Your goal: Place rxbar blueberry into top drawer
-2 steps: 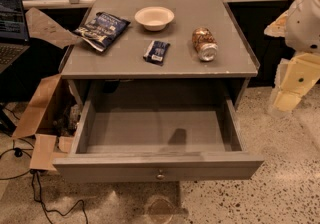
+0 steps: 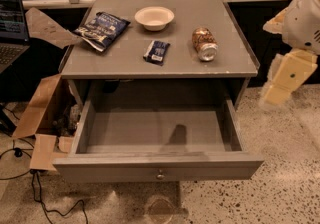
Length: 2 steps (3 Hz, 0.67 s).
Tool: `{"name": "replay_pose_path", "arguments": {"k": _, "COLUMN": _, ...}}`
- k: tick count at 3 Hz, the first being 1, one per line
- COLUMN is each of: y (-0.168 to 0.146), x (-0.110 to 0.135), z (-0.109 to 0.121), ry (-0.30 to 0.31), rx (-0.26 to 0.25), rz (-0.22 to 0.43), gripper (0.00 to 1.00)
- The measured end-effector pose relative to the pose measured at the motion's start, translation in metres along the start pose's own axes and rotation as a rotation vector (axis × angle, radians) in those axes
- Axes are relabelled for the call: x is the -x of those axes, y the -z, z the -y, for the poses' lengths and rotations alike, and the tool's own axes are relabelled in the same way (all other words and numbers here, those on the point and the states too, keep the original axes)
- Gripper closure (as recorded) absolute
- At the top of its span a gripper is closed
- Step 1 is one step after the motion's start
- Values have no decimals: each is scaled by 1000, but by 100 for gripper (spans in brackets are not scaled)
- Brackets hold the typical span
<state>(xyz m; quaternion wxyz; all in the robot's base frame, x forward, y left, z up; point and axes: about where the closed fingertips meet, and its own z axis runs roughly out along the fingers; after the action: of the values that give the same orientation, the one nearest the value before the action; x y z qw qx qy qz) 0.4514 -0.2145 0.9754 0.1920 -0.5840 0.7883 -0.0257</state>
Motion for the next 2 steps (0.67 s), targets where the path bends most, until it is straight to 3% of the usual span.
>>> {"name": "replay_pose_path", "arguments": {"k": 1, "y": -23, "x": 10, "z": 35, "ry": -210, "rx": -54, "rz": 158, "gripper": 0}}
{"name": "replay_pose_path", "arguments": {"k": 2, "y": -39, "x": 15, "z": 75, "ry": -434, "rx": -136, "rz": 260, "gripper": 0}}
